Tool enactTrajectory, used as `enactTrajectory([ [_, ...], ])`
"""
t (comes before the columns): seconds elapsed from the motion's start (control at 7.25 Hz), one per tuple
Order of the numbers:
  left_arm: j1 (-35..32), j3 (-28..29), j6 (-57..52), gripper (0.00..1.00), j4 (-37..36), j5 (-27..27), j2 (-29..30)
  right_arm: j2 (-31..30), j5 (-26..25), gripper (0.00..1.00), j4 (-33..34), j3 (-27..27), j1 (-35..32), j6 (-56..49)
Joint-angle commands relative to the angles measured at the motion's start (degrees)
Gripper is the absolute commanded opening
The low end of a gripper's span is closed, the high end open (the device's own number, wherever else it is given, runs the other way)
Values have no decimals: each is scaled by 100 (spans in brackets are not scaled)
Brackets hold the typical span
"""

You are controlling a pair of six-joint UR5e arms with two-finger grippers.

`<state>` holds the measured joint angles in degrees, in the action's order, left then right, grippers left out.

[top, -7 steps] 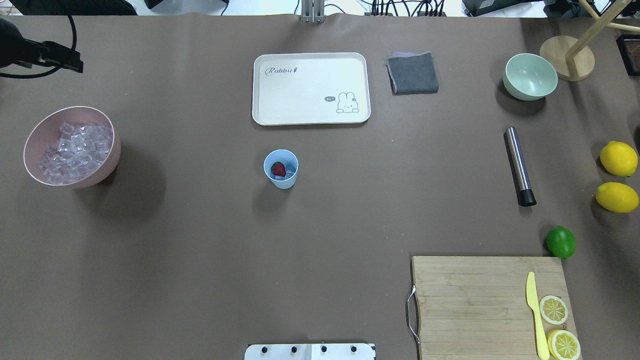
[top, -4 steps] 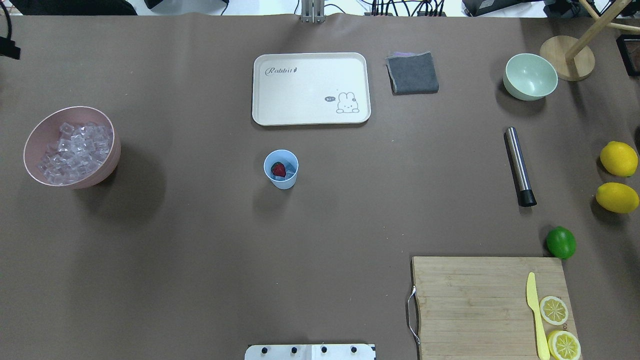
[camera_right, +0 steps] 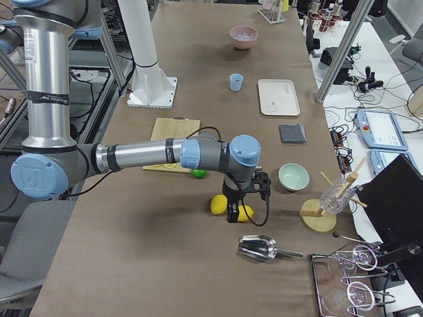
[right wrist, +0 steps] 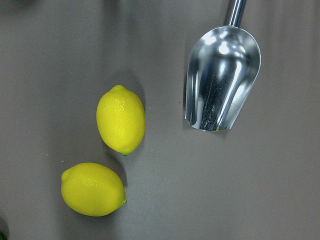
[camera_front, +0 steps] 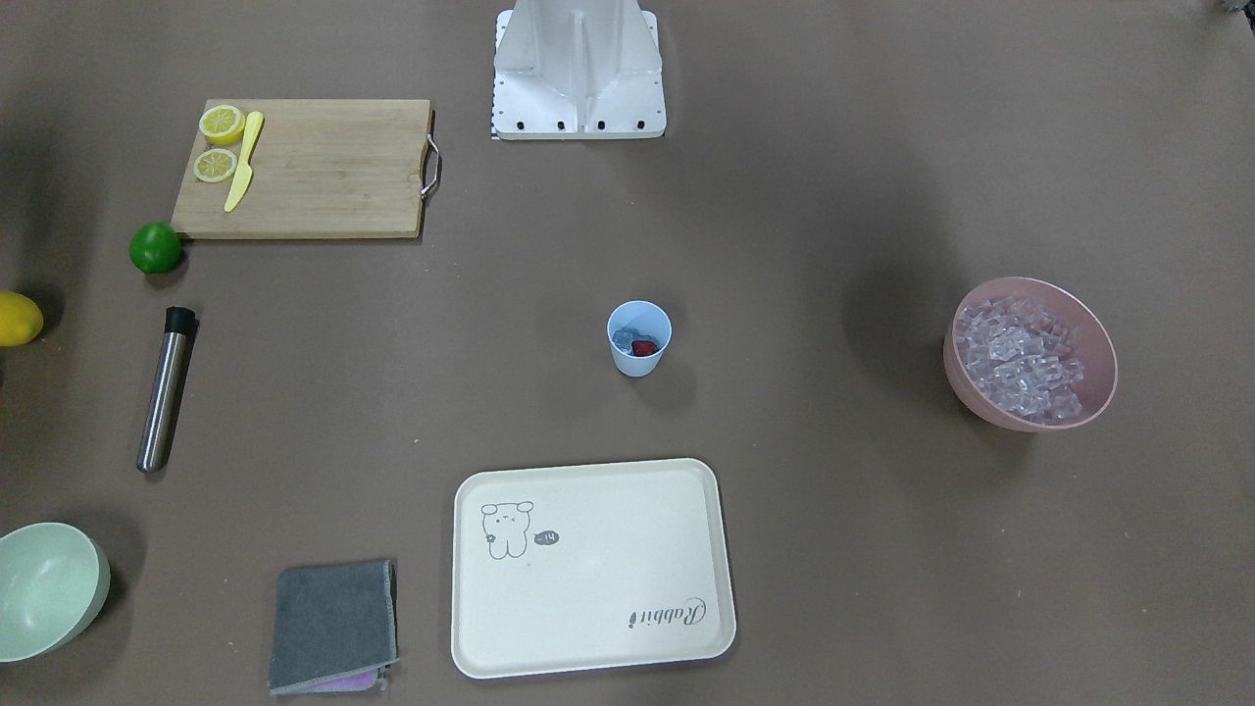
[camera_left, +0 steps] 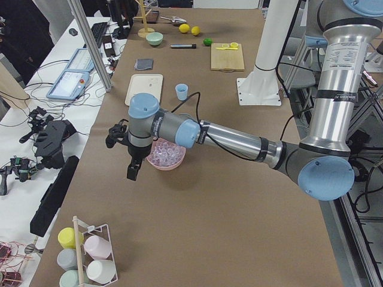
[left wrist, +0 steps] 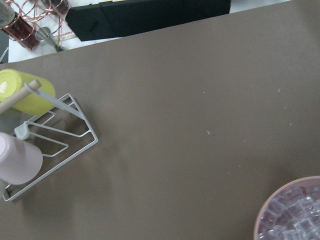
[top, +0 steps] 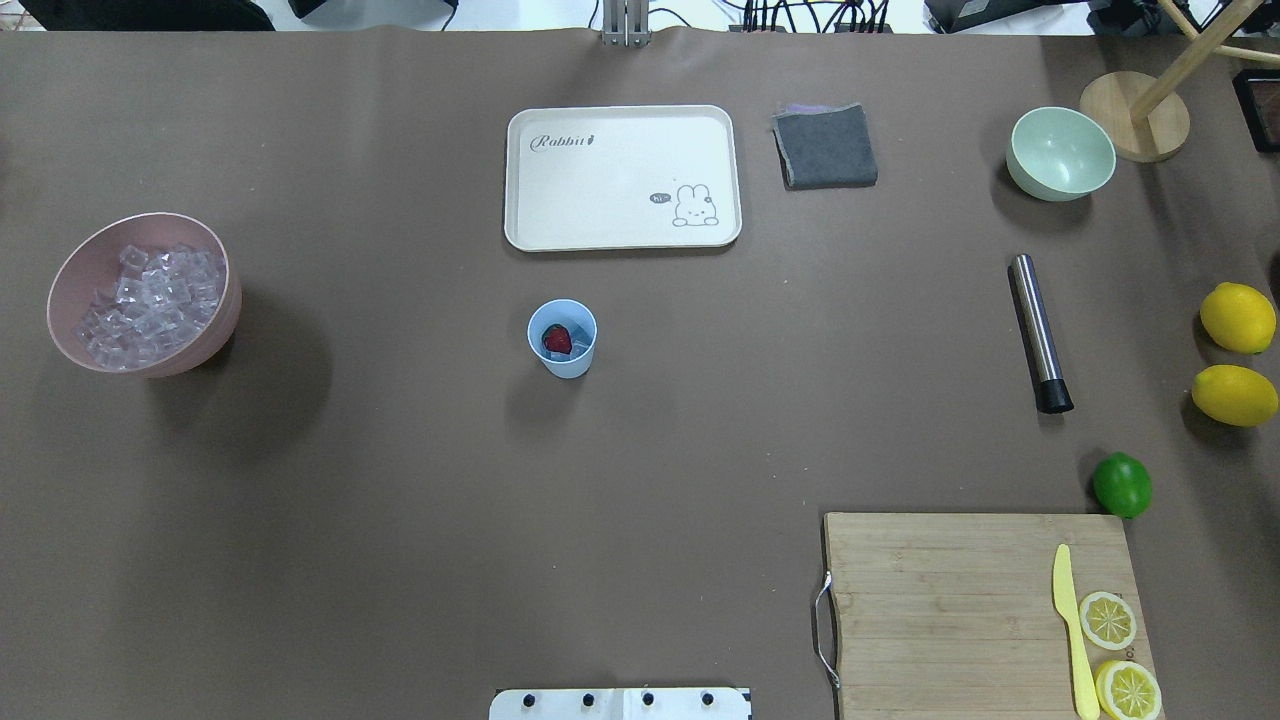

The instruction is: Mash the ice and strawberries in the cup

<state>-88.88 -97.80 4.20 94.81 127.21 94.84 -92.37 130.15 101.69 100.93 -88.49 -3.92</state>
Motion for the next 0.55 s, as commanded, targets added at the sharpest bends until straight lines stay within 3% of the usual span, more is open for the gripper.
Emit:
enactTrajectory([
  [0.0,-286,190,-446,97,28,293,-544,17,106,100,0,-64,-1,40],
  [0.41,-472,191,-437,97,29,506,-668,8,246,100,0,-108,-1,40],
])
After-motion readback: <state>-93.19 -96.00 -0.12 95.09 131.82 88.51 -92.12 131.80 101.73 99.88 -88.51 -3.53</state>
